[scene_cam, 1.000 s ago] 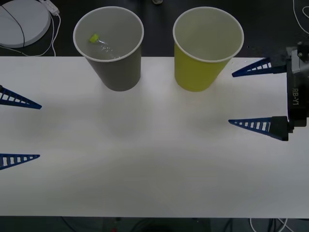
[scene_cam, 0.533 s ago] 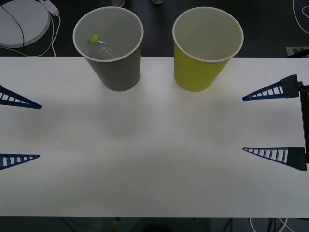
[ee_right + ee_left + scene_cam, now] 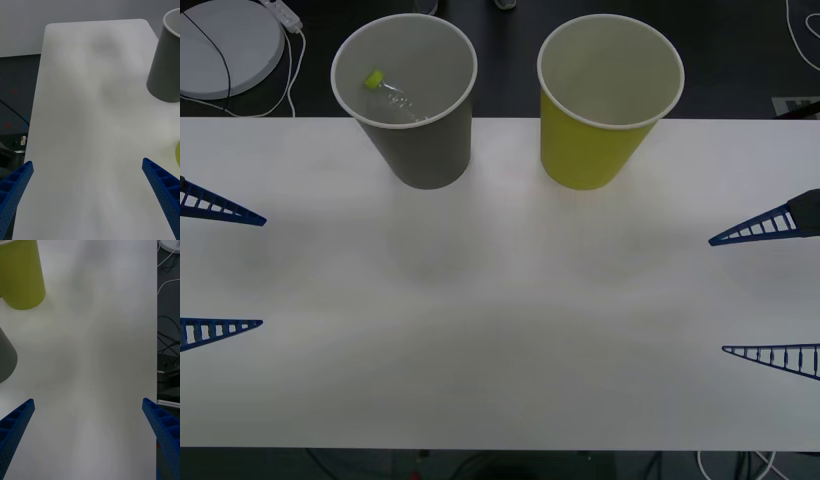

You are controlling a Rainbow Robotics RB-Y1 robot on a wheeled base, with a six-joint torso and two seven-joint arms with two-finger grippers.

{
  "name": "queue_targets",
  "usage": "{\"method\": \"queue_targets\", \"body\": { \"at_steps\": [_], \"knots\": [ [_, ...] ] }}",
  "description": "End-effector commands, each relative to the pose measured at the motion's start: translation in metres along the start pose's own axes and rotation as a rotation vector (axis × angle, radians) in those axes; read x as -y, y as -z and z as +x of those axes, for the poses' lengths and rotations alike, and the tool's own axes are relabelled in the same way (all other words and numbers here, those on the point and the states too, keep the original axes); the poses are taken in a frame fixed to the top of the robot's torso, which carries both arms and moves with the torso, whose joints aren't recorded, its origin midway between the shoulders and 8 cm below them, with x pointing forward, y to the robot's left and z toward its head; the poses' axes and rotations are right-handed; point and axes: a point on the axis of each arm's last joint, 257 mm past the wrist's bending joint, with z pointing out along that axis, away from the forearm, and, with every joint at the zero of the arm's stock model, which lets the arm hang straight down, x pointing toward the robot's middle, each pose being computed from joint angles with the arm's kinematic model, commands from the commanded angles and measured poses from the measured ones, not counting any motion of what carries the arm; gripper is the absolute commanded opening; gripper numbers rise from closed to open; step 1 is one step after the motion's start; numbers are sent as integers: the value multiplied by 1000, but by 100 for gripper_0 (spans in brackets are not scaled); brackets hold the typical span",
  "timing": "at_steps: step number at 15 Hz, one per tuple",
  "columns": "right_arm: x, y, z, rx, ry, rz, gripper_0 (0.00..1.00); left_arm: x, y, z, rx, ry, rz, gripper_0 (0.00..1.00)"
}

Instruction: Put the can into the green bin and the plastic bottle into the gray bin

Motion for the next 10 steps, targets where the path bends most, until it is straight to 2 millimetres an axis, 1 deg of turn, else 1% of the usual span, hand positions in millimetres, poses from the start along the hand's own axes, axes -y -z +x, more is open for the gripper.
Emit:
{"method": "queue_targets", "body": {
  "at_steps": [1,10],
  "knots": [
    [2,5,4,-1,0,2,100,0,0,0,0,0,0,100],
    [4,7,6,4,-13,8,100,0,0,0,0,0,0,100]
  ]
}}
